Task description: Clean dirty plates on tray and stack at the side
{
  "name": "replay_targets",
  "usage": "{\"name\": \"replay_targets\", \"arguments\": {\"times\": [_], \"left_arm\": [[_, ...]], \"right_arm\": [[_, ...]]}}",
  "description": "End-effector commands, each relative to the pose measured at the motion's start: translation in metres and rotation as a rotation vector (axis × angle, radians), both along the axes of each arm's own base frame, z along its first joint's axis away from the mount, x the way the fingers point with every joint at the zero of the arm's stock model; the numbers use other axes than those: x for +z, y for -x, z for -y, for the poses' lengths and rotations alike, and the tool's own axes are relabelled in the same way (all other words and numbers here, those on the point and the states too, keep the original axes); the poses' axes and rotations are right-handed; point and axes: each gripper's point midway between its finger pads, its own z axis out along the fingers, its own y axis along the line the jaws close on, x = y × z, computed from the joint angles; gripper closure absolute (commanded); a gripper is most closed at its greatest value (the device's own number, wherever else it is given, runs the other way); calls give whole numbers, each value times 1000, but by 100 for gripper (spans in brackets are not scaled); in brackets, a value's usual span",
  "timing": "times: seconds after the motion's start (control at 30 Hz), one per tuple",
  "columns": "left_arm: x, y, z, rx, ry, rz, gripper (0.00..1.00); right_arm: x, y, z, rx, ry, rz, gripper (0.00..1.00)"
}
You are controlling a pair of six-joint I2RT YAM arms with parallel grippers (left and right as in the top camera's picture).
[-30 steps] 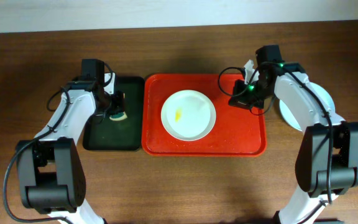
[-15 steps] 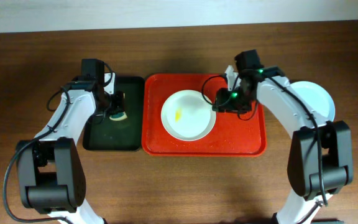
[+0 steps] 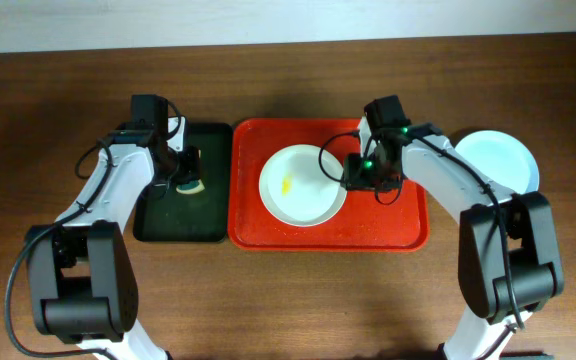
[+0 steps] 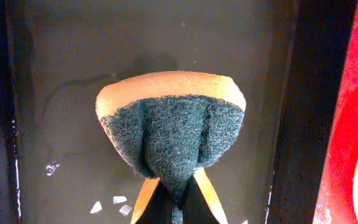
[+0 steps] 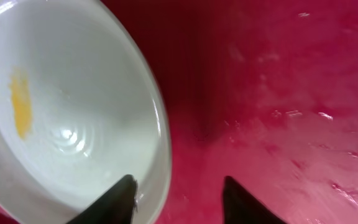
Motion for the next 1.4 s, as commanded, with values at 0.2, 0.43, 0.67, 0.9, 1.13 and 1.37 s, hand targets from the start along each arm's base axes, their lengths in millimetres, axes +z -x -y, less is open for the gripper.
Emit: {"name": "replay_targets", "arguments": {"times": [0.2,0.43,0.67,0.9,1.13,1.37], "left_arm": [[0,0,-1,5,-6,1,100],[0,0,-1,5,-6,1,100],[0,0,-1,5,-6,1,100],[0,0,-1,5,-6,1,100],[0,0,-1,5,-6,1,100],[0,0,-1,1,-7,2,100]], "right_arm": [[-15,12,-10,7,-65,-20,83],[-16,14,-10,9,-72,-26,89],[-15,14,-13,-12,-88,-38,87],[-17,10,-12,-48,-92,-28,84],[-20,9,-13,-46,-96,-15,96],[-23,24,-11,-47,-90,-80,96]]}}
